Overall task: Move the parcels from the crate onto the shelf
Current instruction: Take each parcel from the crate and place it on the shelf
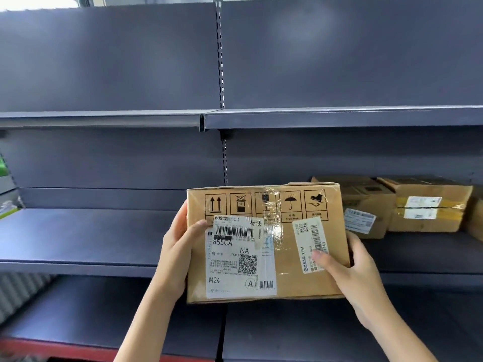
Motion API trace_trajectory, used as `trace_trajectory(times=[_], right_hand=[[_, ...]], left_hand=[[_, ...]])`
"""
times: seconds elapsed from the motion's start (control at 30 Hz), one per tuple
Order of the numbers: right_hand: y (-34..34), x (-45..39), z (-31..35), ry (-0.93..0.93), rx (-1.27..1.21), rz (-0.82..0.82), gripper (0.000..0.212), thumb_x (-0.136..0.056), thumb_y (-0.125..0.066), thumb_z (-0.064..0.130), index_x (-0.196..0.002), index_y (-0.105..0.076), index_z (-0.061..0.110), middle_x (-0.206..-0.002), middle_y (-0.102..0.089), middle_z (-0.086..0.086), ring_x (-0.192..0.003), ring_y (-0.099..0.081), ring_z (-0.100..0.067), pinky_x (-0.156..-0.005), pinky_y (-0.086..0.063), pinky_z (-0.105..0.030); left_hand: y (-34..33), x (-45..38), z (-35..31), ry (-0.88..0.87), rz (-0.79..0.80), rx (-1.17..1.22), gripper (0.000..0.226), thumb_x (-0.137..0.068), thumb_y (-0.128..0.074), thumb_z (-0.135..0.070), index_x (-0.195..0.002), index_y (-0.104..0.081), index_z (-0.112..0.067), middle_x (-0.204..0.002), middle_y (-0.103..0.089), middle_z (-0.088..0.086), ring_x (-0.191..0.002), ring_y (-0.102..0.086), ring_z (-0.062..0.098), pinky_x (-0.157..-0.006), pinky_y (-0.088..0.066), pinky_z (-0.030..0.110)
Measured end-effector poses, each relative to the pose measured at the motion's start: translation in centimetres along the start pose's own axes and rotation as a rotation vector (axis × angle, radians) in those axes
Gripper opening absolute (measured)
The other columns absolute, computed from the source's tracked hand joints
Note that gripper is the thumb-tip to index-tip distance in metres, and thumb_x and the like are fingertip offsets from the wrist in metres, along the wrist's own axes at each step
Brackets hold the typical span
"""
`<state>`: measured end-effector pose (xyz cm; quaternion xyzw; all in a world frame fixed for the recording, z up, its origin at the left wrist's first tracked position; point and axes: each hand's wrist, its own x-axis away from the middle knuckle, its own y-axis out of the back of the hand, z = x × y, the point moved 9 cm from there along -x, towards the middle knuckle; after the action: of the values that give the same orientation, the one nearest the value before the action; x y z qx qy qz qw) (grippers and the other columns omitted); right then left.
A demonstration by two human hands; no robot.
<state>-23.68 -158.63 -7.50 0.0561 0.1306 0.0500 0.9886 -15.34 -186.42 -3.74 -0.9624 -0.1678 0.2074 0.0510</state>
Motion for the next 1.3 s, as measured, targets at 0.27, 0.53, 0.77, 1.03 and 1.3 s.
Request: trace_trajectory(times=[0.27,0.53,0.77,1.03,1.3], right_hand=[[-2.5,-0.2,-0.3,-0.023,-0.115,0.099,0.072,-0.045,-0.075,0.054,-0.112,-0.052,0.044,-0.101,-0.07,0.017,-0.094,-0.065,-0.004,-0.075,-0.051,-0.026],[-2.6,-0.2,0.4,-0.056,-0.122,0.083,0.073,-0.049,-0.076,0.047,-0.118,-0.053,0.038,-0.099,-0.071,0.016,-0.095,-0.065,-0.006,-0.071,-0.05,-0.022],[-0.3,1.7,1.7,-0.069,-0.096,0.042,0.062,-0.048,-0.074,0.052,-0.107,-0.054,0.047,-0.096,-0.071,0.023,-0.086,-0.067,0.003,-0.07,-0.051,-0.021],[8.0,7.0,3.0,-0.102,-0.034,-0.197,0.063,-0.049,-0.075,0.049,-0.108,-0.056,0.043,-0.099,-0.072,0.017,-0.089,-0.068,-0.003,-0.077,-0.054,-0.029],[20.0,16.1,4.4,-0.093,0.026,-0.543,0.06,-0.045,-0.073,0.052,-0.103,-0.059,0.041,-0.094,-0.07,0.024,-0.086,-0.067,-0.003,-0.075,-0.051,-0.029]], left_hand=[[0.9,0.7,1.7,0.087,-0.006,0.09,0.058,-0.072,-0.063,-0.013,-0.123,-0.05,-0.04,-0.107,-0.072,0.002,-0.09,-0.072,0.022,-0.063,-0.058,0.033],[0.9,1.1,1.9,0.125,0.058,0.098,0.06,-0.075,-0.061,-0.014,-0.131,-0.047,-0.029,-0.116,-0.069,0.006,-0.101,-0.069,0.026,-0.07,-0.059,0.034],[-0.1,1.8,1.3,0.124,0.075,0.146,0.066,-0.066,-0.064,-0.012,-0.124,-0.054,-0.04,-0.106,-0.073,0.003,-0.088,-0.073,0.027,-0.059,-0.059,0.034],[-8.3,2.0,1.8,0.127,0.277,0.206,0.065,-0.063,-0.064,-0.015,-0.122,-0.056,-0.04,-0.104,-0.074,-0.003,-0.086,-0.073,0.018,-0.054,-0.057,0.025],[-22.0,5.7,1.3,0.061,0.575,0.2,0.061,-0.076,-0.064,-0.012,-0.128,-0.051,-0.041,-0.114,-0.069,-0.014,-0.1,-0.068,0.005,-0.068,-0.057,0.02]])
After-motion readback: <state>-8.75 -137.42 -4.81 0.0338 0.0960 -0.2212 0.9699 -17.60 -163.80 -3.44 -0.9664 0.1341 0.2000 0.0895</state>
